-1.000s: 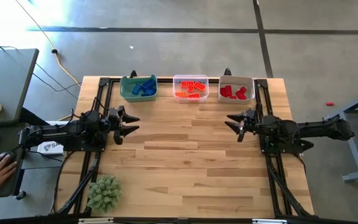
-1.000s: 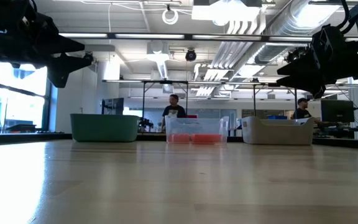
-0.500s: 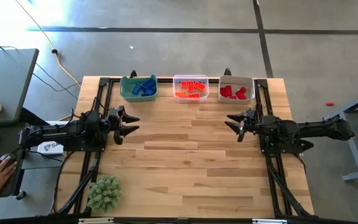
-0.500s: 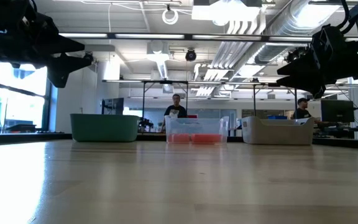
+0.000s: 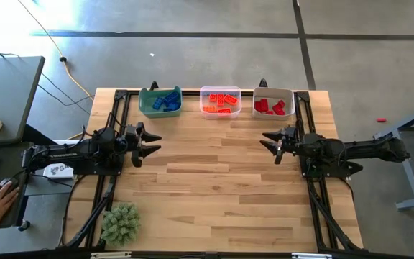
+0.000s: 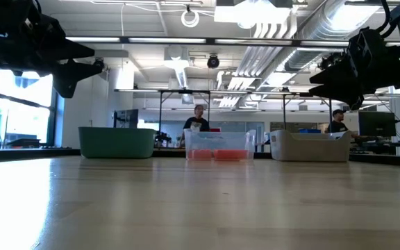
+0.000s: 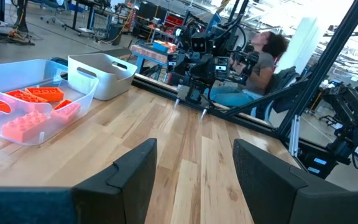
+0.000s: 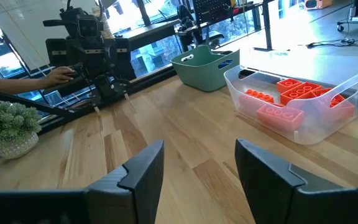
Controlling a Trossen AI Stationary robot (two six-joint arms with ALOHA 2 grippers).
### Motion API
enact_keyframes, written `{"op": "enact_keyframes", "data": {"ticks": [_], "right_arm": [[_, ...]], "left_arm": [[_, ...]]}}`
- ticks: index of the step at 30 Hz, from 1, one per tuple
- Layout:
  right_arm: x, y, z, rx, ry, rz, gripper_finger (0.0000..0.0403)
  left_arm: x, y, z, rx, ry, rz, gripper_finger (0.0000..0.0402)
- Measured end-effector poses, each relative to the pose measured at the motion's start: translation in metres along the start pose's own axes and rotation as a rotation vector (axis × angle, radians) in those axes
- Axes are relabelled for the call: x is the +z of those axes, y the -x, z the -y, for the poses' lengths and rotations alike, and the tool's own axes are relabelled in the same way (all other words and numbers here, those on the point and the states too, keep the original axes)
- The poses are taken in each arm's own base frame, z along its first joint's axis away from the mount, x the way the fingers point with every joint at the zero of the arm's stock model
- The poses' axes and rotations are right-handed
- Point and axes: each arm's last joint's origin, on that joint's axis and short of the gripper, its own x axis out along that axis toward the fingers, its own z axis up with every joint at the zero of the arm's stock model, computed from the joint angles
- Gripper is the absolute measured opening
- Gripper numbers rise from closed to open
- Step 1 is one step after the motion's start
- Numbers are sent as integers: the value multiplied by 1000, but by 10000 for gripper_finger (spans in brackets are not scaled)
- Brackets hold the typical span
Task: Sort & place blocks by color
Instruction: Return to Home Position
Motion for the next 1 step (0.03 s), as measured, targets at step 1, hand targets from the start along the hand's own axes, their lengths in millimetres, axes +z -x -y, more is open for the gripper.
{"op": "enact_keyframes", "data": {"ticks": [1], "right_arm": [[0, 0, 0, 0, 0, 0, 186]], "left_arm": [[0, 0, 0, 0, 0, 0, 200]]}}
